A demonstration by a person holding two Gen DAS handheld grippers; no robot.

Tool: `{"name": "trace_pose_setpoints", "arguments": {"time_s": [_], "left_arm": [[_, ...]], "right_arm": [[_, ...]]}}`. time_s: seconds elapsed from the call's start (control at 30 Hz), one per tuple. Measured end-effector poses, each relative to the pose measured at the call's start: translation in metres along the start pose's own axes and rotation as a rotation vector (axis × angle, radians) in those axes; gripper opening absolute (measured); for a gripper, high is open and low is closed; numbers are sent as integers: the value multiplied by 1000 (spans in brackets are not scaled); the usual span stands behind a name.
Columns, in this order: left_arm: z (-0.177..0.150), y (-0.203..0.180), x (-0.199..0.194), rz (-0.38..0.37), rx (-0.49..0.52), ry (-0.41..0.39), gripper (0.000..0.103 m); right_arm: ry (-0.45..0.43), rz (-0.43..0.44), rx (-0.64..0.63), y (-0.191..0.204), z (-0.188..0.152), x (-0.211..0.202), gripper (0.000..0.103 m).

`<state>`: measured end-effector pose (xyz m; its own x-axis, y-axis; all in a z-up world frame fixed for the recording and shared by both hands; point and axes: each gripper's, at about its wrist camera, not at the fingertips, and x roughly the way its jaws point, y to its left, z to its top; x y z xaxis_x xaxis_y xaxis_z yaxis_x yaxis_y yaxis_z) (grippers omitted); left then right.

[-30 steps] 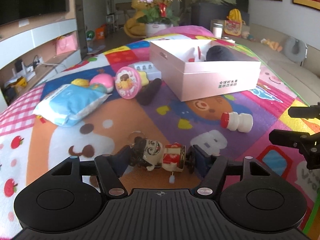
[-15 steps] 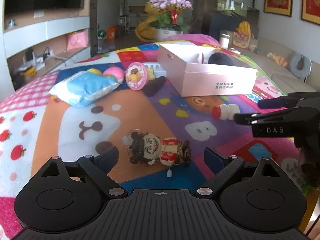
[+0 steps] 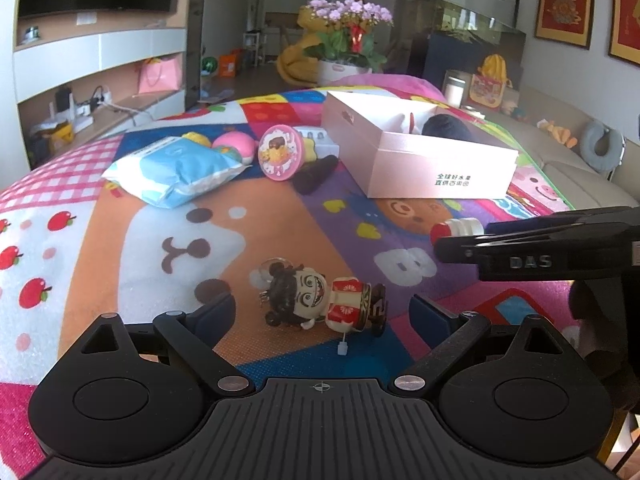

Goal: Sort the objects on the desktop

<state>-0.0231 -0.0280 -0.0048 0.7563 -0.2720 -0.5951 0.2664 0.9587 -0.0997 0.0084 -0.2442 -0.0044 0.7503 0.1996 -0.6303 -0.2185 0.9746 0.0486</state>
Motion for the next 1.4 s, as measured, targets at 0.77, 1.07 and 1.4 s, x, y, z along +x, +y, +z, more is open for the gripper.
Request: {"name": "trace_pose_setpoints", "arguments": {"time_s": [0.77,1.07,1.4], "left_arm": [[6,-20,16,43,150,45,70],[10,-38,-11,18,202,26,70],[100,-69,-24,-22,283,-236,70]], "right_arm": [[-50,16,23,-36,-13,-69,46],[-89,40,16,-53,-23,-111,46],[-295,-60,-43,-71,19,-150,46]]}}
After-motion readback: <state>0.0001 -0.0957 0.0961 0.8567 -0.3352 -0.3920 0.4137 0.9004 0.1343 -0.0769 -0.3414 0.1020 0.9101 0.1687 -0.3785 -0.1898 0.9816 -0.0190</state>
